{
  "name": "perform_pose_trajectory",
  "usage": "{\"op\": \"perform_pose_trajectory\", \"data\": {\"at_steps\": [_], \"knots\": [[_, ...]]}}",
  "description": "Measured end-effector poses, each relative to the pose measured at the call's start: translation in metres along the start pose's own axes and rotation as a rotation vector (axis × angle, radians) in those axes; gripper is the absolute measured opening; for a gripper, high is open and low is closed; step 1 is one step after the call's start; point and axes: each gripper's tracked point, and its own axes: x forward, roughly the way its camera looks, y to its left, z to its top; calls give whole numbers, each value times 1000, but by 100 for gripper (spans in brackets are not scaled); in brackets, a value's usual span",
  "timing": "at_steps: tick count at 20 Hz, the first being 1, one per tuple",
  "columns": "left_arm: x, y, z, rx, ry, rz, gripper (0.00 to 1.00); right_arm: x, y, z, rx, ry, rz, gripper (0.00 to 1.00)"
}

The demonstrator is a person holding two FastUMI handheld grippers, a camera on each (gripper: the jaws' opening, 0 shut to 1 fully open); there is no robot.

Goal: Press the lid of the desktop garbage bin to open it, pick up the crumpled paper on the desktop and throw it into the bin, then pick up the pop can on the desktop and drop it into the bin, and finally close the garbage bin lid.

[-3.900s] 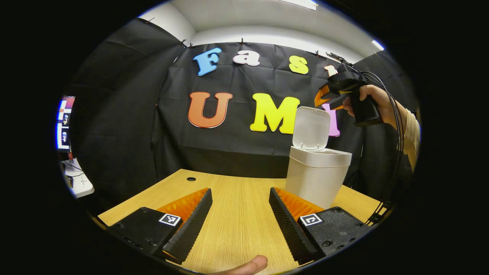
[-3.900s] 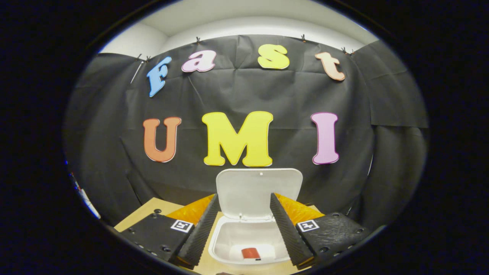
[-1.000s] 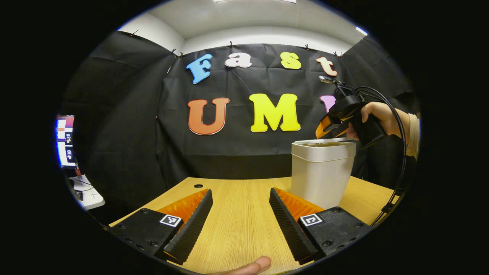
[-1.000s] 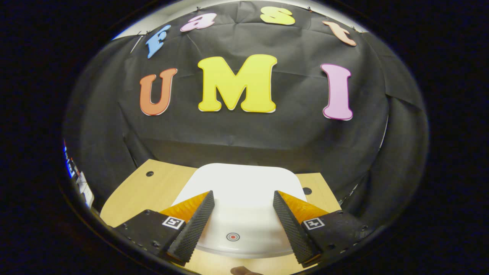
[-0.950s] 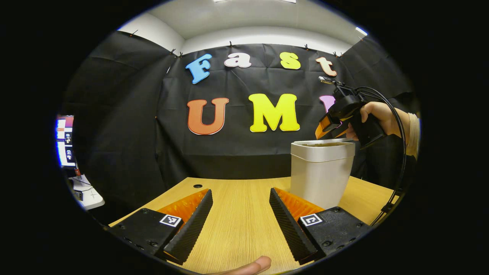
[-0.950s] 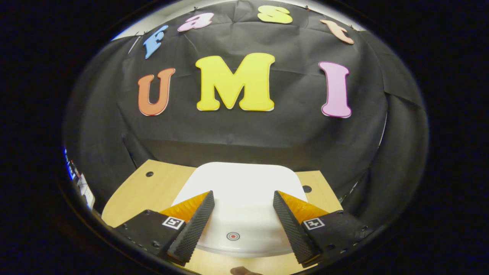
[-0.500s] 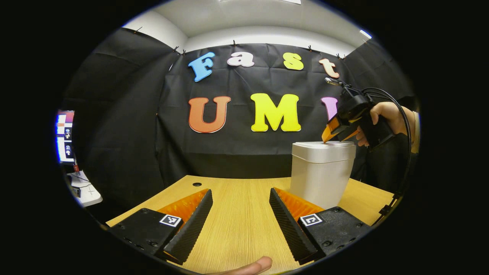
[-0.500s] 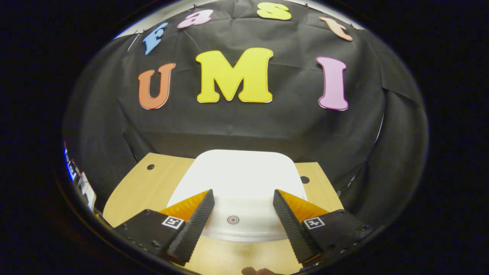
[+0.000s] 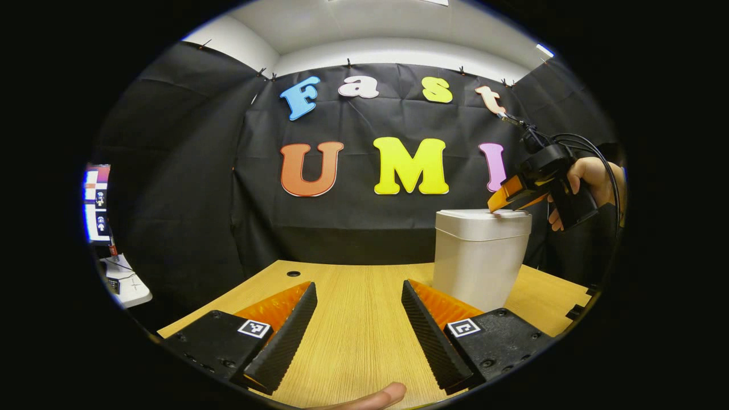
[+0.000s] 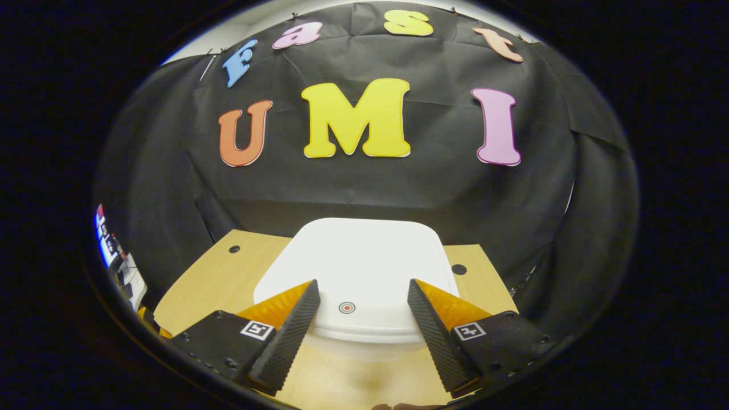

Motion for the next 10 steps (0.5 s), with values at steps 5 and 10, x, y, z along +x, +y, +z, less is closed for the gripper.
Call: {"op": "perform_pose_trajectory", "data": {"at_steps": [5, 10], "knots": [[-3, -9, 3, 36, -12, -15, 96, 1, 1, -3, 24, -46, 7, 99], [-1, -18, 2, 23, -12, -32, 96, 2, 3, 4, 23, -173, 28, 97]]}}
